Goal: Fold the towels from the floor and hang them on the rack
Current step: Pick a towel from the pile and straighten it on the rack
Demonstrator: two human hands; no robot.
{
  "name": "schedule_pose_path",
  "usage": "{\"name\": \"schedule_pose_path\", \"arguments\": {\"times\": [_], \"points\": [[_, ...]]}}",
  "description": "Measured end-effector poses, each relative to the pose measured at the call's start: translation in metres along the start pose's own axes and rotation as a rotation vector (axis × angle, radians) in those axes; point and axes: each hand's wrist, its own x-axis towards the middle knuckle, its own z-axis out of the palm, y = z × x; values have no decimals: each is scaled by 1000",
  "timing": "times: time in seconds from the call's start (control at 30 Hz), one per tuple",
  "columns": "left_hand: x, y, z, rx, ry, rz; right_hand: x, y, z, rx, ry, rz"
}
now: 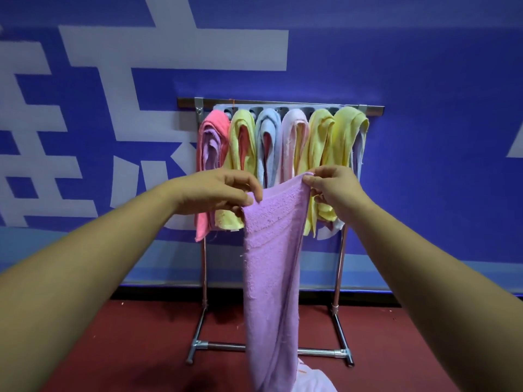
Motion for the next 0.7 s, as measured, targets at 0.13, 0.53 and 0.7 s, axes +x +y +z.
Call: {"name": "schedule_pose_path", "arguments": {"times": [0.13,0.53,0.7], "points": [[0,9,7,225,-105,-19,-2,1,-1,41,-37,35],[7,20,21,561,363,274,-10,-5,2,232,-148,59],[9,28,23,470,434,267,-24,-19,13,256,-232,-39]]}}
